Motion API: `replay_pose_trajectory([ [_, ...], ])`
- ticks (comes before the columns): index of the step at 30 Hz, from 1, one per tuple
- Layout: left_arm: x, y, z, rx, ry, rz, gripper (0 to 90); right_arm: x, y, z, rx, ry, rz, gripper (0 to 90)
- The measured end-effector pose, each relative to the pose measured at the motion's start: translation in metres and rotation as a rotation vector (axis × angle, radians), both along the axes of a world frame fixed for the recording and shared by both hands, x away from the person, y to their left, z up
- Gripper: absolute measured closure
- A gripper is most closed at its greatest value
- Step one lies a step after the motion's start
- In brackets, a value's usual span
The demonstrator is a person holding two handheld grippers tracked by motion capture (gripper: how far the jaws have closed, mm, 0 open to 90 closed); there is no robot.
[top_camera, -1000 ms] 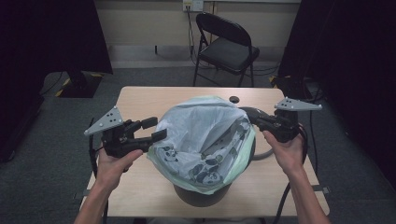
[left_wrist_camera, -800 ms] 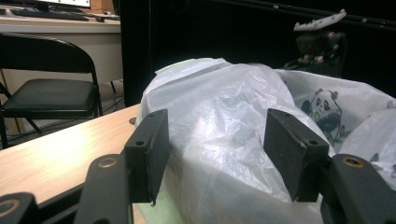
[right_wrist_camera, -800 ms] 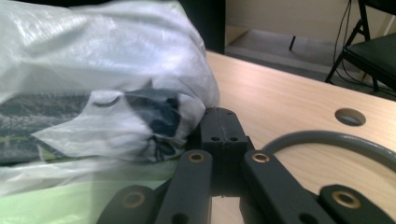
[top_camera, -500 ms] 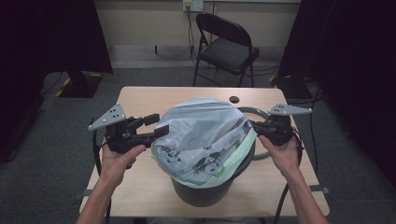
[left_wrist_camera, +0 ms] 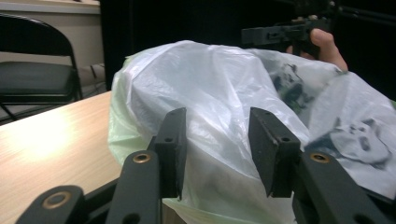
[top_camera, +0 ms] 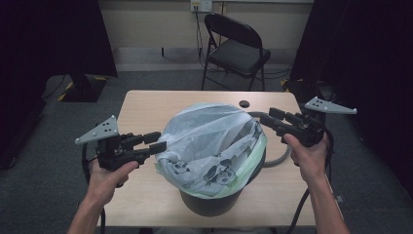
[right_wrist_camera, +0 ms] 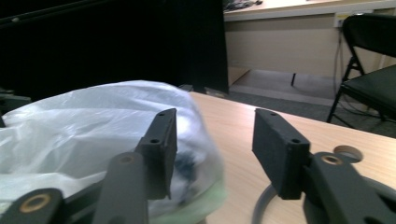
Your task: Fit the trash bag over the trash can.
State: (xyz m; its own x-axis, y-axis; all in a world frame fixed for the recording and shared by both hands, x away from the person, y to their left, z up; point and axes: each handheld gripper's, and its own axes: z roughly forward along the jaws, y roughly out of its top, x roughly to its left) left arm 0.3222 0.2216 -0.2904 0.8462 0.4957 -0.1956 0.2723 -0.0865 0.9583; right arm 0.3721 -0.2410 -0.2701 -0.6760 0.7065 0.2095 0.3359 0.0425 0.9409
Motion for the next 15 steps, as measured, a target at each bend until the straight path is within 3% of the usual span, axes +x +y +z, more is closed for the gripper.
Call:
replay_pose_trajectory([
  [1, 0.003, 0.003, 0.002, -0.031, -0.01, -0.025, 59.2, -0.001, 0.002, -0.001, -0.013, 0.004, 0.006, 46.5],
  [2, 0.003, 0.003, 0.002, -0.031, -0.01, -0.025, 59.2, -0.001, 0.004, -0.002, -0.019, 0.008, 0.008, 45.6],
  [4, 0.018, 0.004, 0.004, -0.104, -0.014, 0.027, 51.1, 0.0, 0.007, -0.005, -0.024, 0.021, 0.02, 44.0],
  [6, 0.025, 0.003, 0.005, -0.109, -0.019, 0.047, 50.9, 0.002, 0.01, -0.008, -0.029, 0.031, 0.027, 44.6],
  [8, 0.046, -0.006, 0.006, -0.14, -0.001, 0.066, 50.3, 0.003, 0.011, -0.01, -0.027, 0.033, 0.041, 50.5],
  [9, 0.053, -0.011, 0.006, -0.139, 0.009, 0.065, 51.7, 0.003, 0.011, -0.01, -0.024, 0.031, 0.042, 51.9],
  [11, 0.065, -0.022, 0.006, -0.096, 0.025, 0.1, 54.1, 0.003, 0.011, -0.011, -0.018, 0.029, 0.046, 53.6],
  [13, 0.076, -0.031, 0.004, -0.062, 0.04, 0.1, 57.7, 0.003, 0.01, -0.01, -0.018, 0.028, 0.044, 52.0],
  [15, 0.081, -0.036, 0.0, -0.045, 0.052, 0.104, 67.8, 0.001, 0.01, -0.01, -0.016, 0.023, 0.046, 49.0],
])
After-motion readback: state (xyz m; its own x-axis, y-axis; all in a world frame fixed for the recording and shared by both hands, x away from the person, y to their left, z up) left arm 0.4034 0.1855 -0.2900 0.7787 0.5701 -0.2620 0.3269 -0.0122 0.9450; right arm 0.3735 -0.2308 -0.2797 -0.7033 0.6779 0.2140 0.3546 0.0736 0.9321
